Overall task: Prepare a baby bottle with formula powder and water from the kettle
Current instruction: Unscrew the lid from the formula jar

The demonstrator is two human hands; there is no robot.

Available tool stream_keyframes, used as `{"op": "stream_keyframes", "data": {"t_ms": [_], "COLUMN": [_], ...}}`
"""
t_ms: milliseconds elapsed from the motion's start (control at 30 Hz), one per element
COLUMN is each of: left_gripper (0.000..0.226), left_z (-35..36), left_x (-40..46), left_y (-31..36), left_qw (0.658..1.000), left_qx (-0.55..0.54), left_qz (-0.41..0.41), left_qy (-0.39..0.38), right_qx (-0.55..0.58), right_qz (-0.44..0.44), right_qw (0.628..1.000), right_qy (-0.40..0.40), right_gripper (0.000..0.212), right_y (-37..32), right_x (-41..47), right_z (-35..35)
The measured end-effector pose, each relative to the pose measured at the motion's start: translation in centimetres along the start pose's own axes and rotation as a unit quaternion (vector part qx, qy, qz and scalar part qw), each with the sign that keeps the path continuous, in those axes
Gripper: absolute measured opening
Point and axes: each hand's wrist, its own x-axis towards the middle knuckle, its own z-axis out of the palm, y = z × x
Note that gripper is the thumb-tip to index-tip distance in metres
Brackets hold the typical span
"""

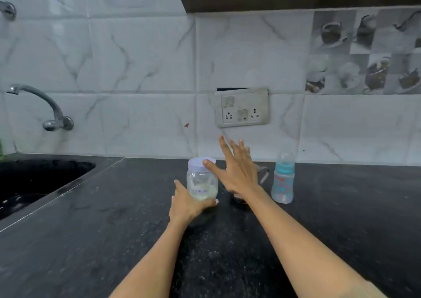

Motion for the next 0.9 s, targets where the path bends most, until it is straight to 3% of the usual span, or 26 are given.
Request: {"op": "stream_keyframes", "data": {"t_ms": [100,233,300,567,700,900], "left_gripper": [0.145,0.105,0.096,0.087,0.087,0.088], "left_z": [0.8,0.8,0.3,-2.1,-2.4,-2.1], "left_x": [1.3,1.5,0.8,-8.1,-13.4,-17.8], "left_y": [0.3,0.3,0.3,0.4,0.5,0.9], "left_qw": [0.999,0.996,0.996,0.992,0.986,0.983], "left_qx": [0.042,0.044,0.046,0.065,0.069,0.082], "left_qz": [0.021,0.07,0.074,0.109,0.146,0.159], "left_qy": [0.019,0.039,0.036,-0.001,-0.028,-0.041], "right_qx": [0.003,-0.001,0.002,-0.007,-0.071,-0.112], "right_qz": [-0.013,-0.024,-0.015,0.017,0.037,0.088], "right_qw": [0.998,0.99,0.989,0.976,0.958,0.934], "right_qy": [-0.069,-0.138,-0.145,-0.216,-0.276,-0.327], "right_gripper": [0.085,0.084,0.083,0.082,0.059,0.055], "right_y": [-0.9,-1.9,-2.3,-4.6,-5.5,-6.4], "right_x": [2.4,2.8,2.2,-3.4,-6.4,-9.4], "right_z": [1.5,2.0,1.4,-4.8,-8.9,-11.8]}}
